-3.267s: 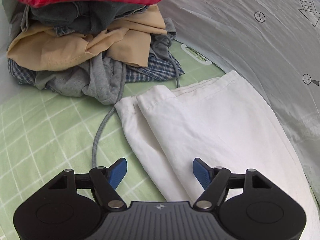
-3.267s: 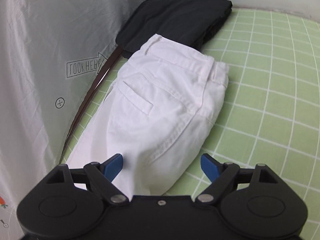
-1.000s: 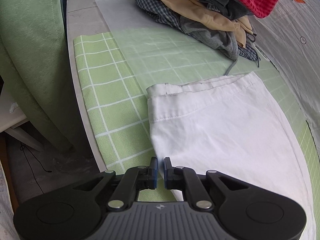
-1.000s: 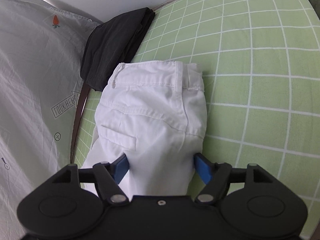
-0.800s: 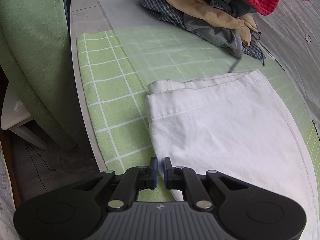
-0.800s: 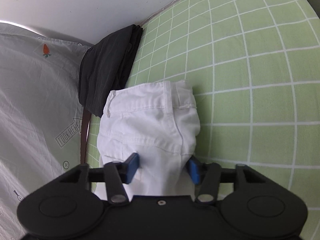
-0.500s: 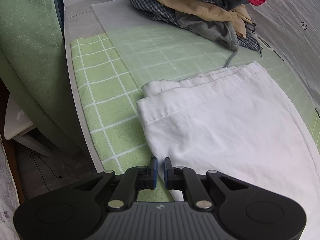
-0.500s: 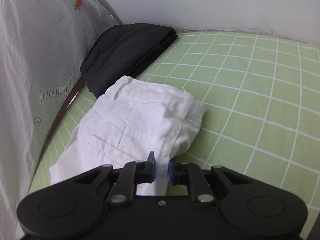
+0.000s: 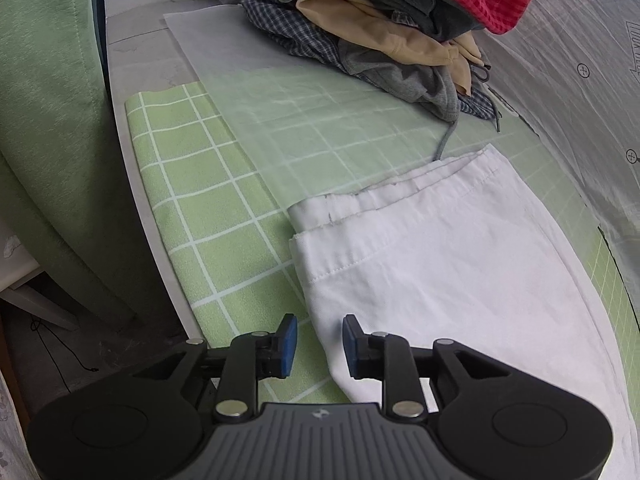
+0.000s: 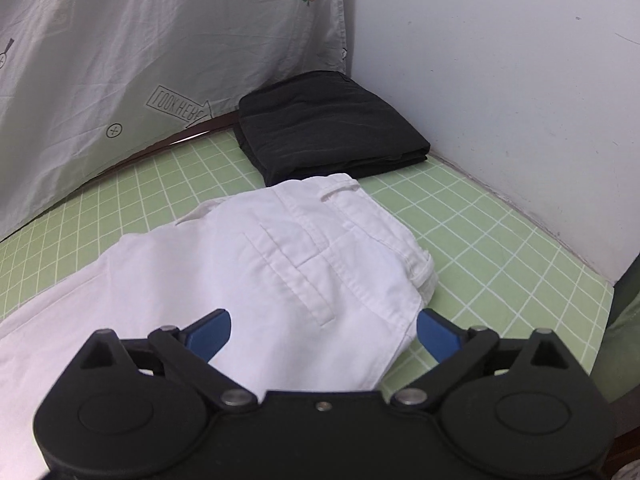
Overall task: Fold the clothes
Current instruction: 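Release both tools and reposition the left tool on the leg hem, then grasp the leg hem with the left tool and fold it toward the waistband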
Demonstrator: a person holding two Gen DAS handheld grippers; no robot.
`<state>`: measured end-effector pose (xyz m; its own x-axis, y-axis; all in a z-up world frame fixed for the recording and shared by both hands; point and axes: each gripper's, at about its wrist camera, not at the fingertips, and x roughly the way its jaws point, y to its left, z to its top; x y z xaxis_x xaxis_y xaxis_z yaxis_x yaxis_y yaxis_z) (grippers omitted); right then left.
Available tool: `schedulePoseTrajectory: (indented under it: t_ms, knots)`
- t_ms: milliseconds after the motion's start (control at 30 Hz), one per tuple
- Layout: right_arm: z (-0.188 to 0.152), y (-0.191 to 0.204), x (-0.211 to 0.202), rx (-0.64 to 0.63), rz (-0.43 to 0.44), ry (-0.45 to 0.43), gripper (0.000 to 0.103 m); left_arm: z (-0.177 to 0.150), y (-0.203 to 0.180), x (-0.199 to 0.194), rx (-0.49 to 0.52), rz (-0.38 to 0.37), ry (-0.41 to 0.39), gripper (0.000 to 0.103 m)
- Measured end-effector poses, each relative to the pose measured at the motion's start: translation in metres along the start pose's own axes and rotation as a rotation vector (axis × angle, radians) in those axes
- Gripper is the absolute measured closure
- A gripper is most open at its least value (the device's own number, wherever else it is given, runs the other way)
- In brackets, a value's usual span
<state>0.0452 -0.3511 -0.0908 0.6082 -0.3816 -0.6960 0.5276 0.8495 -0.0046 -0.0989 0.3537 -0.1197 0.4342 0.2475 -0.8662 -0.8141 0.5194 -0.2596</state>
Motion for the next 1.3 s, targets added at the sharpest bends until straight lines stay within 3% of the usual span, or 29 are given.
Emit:
schedulePoseTrajectory:
  t_ms: [167, 467, 733, 933, 1133, 1300]
  knots:
    - [-0.021, 0.038, -0.018, -0.04, 0.06, 0.021, 0.002, 0.015, 0.002, 0.009, 0.04, -0.041, -0.011, 0.063]
    - [-0.061, 0.102, -0.048, -0.14, 0.103, 0.05, 0.002, 0.034, 0.006, 0.026, 0.075, -0.111, 0.023, 0.065]
    - [-0.089, 0.139, -0.049, -0.208, 0.025, 0.098, 0.001, 0.039, 0.01, 0.029, 0.141, -0.153, 0.041, 0.088]
    - [-0.101, 0.146, -0.049, -0.18, 0.016, 0.145, 0.001, 0.046, 0.004, 0.018, 0.189, -0.204, 0.027, 0.092]
    - [-0.1, 0.142, -0.047, -0.146, 0.024, 0.156, 0.001, 0.053, -0.025, -0.009, 0.247, -0.328, -0.025, 0.093]
    - [-0.098, 0.14, -0.045, -0.125, 0.032, 0.163, 0.001, 0.047, -0.073, -0.03, 0.342, -0.464, -0.043, 0.093]
